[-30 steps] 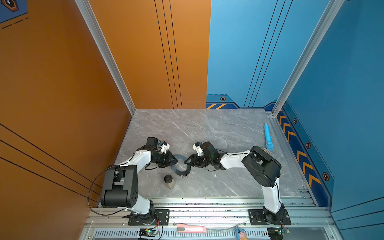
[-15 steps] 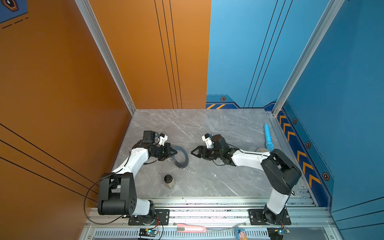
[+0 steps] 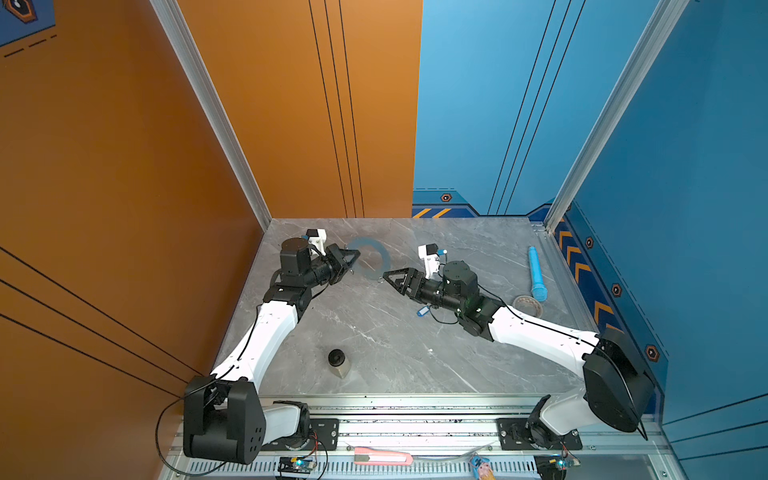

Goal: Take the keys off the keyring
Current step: 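Lift the disc ring and keys up off the table with both grippers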

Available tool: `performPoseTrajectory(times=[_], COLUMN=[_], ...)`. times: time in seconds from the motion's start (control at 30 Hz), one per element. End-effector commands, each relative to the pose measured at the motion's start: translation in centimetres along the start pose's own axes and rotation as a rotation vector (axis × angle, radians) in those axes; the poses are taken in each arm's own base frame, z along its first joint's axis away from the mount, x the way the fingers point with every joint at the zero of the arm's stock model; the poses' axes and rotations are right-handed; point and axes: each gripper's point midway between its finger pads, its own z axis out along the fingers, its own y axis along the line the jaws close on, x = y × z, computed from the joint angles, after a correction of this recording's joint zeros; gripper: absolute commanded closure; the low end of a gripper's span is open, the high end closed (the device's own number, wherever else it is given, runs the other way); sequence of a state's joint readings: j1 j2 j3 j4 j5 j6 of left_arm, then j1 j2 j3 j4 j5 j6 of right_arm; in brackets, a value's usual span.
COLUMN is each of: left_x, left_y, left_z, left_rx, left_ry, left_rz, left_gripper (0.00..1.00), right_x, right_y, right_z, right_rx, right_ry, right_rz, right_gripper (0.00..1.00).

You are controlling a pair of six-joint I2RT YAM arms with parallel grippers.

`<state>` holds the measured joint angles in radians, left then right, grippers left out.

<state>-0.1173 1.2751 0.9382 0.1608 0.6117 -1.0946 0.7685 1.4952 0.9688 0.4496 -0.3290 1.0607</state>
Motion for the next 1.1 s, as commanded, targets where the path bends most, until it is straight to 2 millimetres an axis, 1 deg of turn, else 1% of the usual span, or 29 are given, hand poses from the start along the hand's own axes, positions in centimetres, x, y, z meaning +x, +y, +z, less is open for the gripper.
performPoseTrajectory(times=[0.0, 0.13, 0.27, 0.3, 0.4, 0.5, 0.6, 0.7, 0.73, 0.83, 0.93, 1.0, 1.07], left_x=[-2.0, -1.6, -1.4, -1.4, -1.5, -1.4, -1.5, -1.7, -1.8, -1.9, -2.2, -2.4, -2.5], left_y=[-6.3, -7.9, -8.7, -9.0, -9.2, -8.9, -8.8, -8.8, -8.8, -8.8, -8.2, -7.9, -7.8], left_z=[-0.9, -1.1, -1.3, -1.4, -1.8, -1.9, -1.8, -1.7, -1.7, -1.5, -1.6, -1.6, -1.7], left_rx=[0.156, 0.189, 0.218, 0.225, 0.235, 0.234, 0.246, 0.261, 0.266, 0.273, 0.269, 0.265, 0.265], left_ry=[-0.112, -0.145, -0.175, -0.183, -0.206, -0.209, -0.215, -0.217, -0.219, -0.219, -0.231, -0.236, -0.237], left_rz=[0.006, 0.002, -0.018, -0.018, -0.023, -0.027, -0.038, -0.05, -0.052, -0.062, -0.073, -0.074, -0.069], left_gripper=[1.0, 1.0, 1.0, 1.0, 1.0, 1.0, 1.0, 1.0, 1.0, 1.0, 1.0, 1.0, 0.96], right_x=[-1.6, -2.1, -4.0, -4.4, -5.4, -6.5, -6.7, -6.9, -7.1, -7.7, -7.8, -8.2, -8.5], right_y=[1.9, 3.8, 5.4, 6.1, 7.2, 8.1, 8.8, 8.9, 9.0, 9.4, 9.9, 9.7, 9.7], right_z=[0.1, 0.8, 1.4, 1.6, 1.9, 1.7, 2.3, 2.9, 2.9, 3.0, 3.1, 3.1, 2.9], right_rx=[-0.067, -0.134, -0.237, -0.267, -0.308, -0.355, -0.37, -0.384, -0.394, -0.418, -0.431, -0.429, -0.435], right_ry=[-0.085, -0.119, -0.219, -0.237, -0.278, -0.327, -0.327, -0.334, -0.345, -0.358, -0.356, -0.369, -0.376], right_rz=[0.07, 0.107, 0.181, 0.193, 0.212, 0.234, 0.233, 0.246, 0.256, 0.256, 0.25, 0.25, 0.251], right_gripper=[0.23, 0.28, 0.37, 0.39, 0.49, 0.56, 0.66, 0.78, 0.8, 0.83, 0.91, 0.95, 0.99])
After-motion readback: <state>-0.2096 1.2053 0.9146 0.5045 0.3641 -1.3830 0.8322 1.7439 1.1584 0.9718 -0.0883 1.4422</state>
